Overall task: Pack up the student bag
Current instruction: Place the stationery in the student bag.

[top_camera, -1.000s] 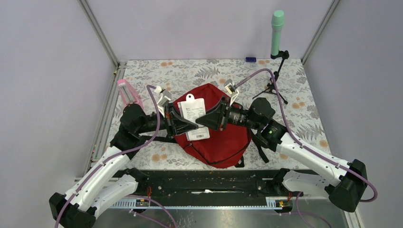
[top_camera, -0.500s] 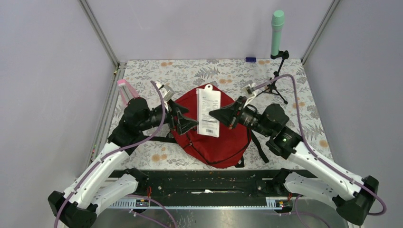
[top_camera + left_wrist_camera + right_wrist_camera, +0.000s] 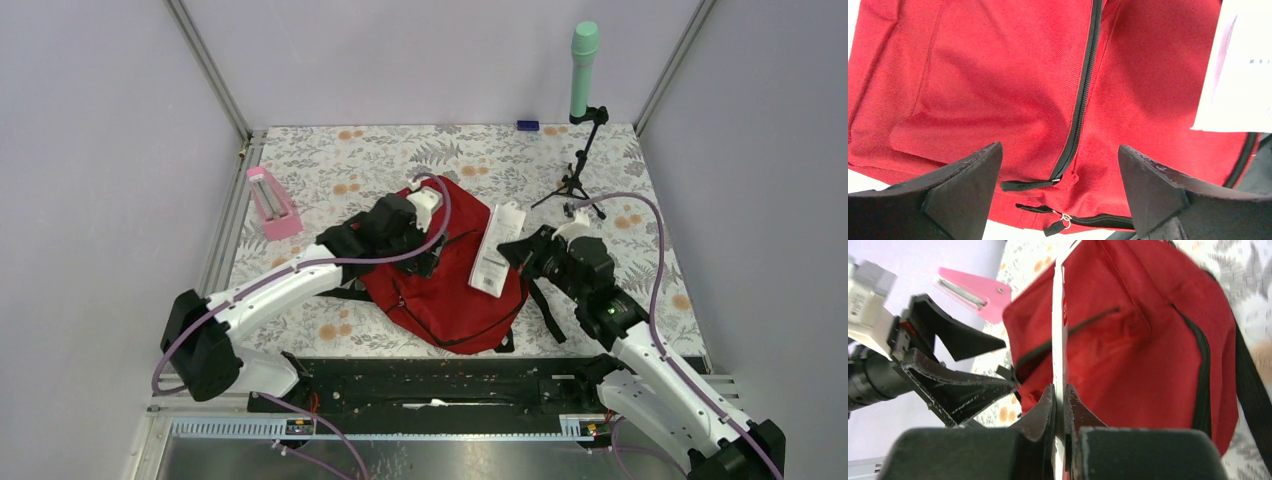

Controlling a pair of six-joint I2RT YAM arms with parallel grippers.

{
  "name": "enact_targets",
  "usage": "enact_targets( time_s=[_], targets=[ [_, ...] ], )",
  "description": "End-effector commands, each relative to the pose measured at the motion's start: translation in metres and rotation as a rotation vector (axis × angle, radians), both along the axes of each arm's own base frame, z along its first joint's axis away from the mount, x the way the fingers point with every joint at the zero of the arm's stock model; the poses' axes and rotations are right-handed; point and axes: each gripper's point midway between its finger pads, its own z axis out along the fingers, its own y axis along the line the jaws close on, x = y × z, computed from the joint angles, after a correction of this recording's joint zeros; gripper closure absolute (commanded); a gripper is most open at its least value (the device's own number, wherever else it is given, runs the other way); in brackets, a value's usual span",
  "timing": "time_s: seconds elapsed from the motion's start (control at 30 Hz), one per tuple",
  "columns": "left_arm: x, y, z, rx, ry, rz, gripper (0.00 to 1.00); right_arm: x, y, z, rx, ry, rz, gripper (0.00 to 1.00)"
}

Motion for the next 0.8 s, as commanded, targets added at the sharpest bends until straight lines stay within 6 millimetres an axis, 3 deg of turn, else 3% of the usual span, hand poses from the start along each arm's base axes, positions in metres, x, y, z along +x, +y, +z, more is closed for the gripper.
enact_targets(
  time_s=[0.0,0.17,0.3,0.43,0.6,0.67,0.77],
  targets=[
    [0.031,-0.003,0.017,0.09,-0.131,0.098,0.1,-0.013,0.002,-0.01,0.091,0.07,0.006,1.0],
    [0.038,-0.008,-0.001,0.154,-0.128,0.102,0.1,-0.03,0.011,-0.041,0.117,0.186,0.07,1.0],
    [0.036,-0.011,-0.012,0.2,-0.132,0.077,0.13,-0.04,0.023,-0.053,0.141,0.252,0.145,1.0],
    [0.031,-0.016,-0.02,0.238,-0.127,0.043,0.49,-0.043,0.033,-0.062,0.158,0.314,0.197,1.0],
    [0.029,-0.02,-0.015,0.235,-0.158,0.046,0.89,-0.051,0.048,-0.064,0.193,0.384,0.269,1.0],
    [0.029,-0.02,-0.009,0.223,-0.183,0.057,1.0,-0.055,0.055,-0.063,0.198,0.403,0.294,1.0],
    [0.027,-0.021,0.005,0.172,-0.226,0.067,1.0,-0.06,0.066,-0.061,0.199,0.421,0.325,1.0]
  ],
)
